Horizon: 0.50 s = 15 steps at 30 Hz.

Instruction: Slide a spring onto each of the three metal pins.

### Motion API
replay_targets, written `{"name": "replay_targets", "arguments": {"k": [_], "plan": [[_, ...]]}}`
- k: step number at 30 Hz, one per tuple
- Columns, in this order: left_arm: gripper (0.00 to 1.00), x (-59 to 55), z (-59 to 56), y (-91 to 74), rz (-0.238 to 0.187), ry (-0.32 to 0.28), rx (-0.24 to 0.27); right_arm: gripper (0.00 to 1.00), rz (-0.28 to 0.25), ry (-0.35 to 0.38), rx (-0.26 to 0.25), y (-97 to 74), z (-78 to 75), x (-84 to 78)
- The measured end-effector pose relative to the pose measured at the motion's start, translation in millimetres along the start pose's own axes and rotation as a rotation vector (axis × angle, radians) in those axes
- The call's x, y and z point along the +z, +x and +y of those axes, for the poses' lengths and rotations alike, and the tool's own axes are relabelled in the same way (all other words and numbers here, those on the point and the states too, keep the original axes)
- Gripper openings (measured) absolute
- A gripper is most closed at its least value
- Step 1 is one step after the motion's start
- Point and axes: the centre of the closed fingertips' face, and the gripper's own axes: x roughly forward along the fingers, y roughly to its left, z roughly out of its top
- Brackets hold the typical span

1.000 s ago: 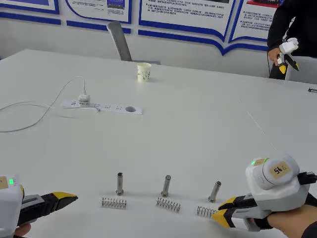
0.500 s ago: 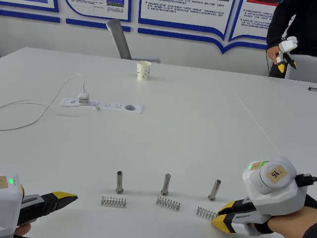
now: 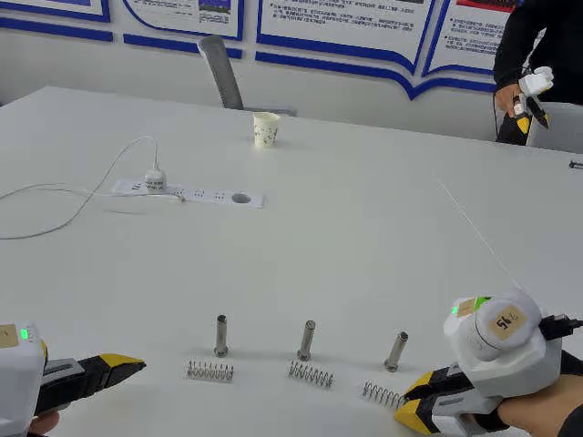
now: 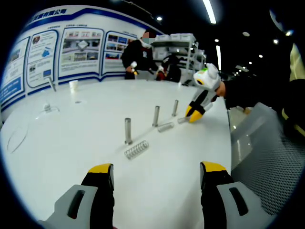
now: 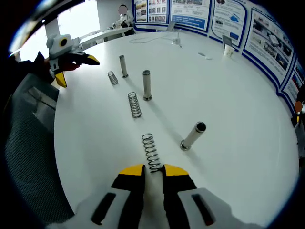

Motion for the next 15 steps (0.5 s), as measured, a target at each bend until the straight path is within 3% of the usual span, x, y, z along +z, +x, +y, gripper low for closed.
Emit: {"name": "replay_targets", "arguments": {"k": [7, 15], "plan": [[0.74, -1.7, -1.1, 0.0, 0.006, -0.002, -0.006, 0.15, 0.018, -0.02, 0.012, 0.5, 0.2, 1.2], [0.73, -2.5, -8.8, 1.7, 0.015, 0.003, -0.036, 0.13, 0.016, 0.01, 0.029, 0.5, 1.3, 0.7]]}}
